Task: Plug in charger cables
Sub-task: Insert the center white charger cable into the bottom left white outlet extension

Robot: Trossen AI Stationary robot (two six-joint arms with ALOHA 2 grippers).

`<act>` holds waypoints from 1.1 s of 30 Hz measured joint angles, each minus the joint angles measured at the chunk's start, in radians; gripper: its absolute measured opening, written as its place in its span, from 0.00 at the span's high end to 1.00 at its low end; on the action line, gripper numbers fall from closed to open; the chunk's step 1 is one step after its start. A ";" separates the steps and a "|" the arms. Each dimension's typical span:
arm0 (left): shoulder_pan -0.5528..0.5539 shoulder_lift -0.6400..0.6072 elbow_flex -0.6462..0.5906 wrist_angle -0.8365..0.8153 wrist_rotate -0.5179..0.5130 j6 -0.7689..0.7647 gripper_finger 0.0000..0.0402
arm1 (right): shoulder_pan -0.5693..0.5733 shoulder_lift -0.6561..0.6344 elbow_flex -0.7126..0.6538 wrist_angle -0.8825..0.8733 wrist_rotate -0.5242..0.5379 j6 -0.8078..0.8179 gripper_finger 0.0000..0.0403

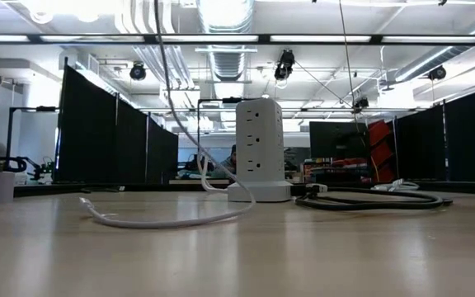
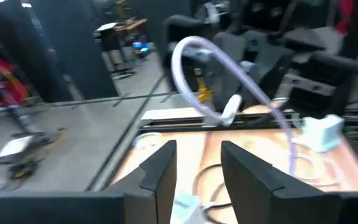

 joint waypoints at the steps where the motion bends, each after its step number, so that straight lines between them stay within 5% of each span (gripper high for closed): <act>1: 0.003 0.009 0.000 0.008 0.020 0.003 0.75 | 0.000 0.000 0.000 0.000 -0.021 0.005 1.00; 11: 0.013 0.060 0.000 0.131 0.093 0.062 0.84 | 0.000 0.002 0.000 -0.007 -0.055 0.010 1.00; 33: 0.043 0.090 0.000 0.201 0.247 0.059 0.84 | 0.000 0.003 0.000 -0.001 -0.086 0.046 1.00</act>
